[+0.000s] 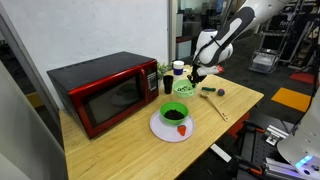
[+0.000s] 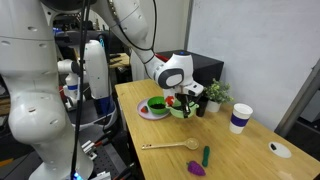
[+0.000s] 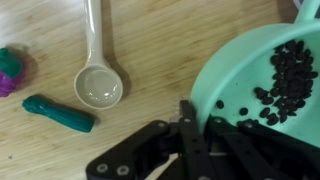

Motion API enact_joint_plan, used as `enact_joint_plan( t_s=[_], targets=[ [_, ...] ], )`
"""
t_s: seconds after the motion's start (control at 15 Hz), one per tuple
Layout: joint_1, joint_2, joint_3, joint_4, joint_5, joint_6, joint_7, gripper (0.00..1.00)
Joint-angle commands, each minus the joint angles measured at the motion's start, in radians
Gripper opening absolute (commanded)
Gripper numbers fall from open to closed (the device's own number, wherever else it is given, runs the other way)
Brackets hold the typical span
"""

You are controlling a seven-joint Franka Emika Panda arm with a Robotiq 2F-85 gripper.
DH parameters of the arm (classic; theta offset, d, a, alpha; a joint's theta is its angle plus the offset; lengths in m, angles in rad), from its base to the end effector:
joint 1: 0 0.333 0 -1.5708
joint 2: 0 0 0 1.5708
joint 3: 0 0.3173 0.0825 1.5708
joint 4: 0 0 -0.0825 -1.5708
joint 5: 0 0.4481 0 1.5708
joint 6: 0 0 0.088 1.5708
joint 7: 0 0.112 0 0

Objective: Pour the contents in the green pot into the green bowl, place the zucchini and purple grapes inside the green pot

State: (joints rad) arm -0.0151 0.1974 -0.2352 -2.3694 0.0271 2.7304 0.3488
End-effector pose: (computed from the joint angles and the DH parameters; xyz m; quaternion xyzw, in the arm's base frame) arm 0.5432 -0.1434 0.2037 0.9496 -0.3014 0.0853 0.0120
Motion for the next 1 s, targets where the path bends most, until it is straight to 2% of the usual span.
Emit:
enact_joint_plan(
  t_s=[0.0,0.47,0.93],
  targets=[
    [-0.036,-0.050,0.038,0.016,-0.010,-0.093,-0.110,0.02],
    [-0.049,-0.103,0.073,0.054,-0.004,-0.226,-0.294,0.02],
    [-0.038,-0.137,0.090,0.067,-0.106,-0.306,-0.375,0.02]
  ],
)
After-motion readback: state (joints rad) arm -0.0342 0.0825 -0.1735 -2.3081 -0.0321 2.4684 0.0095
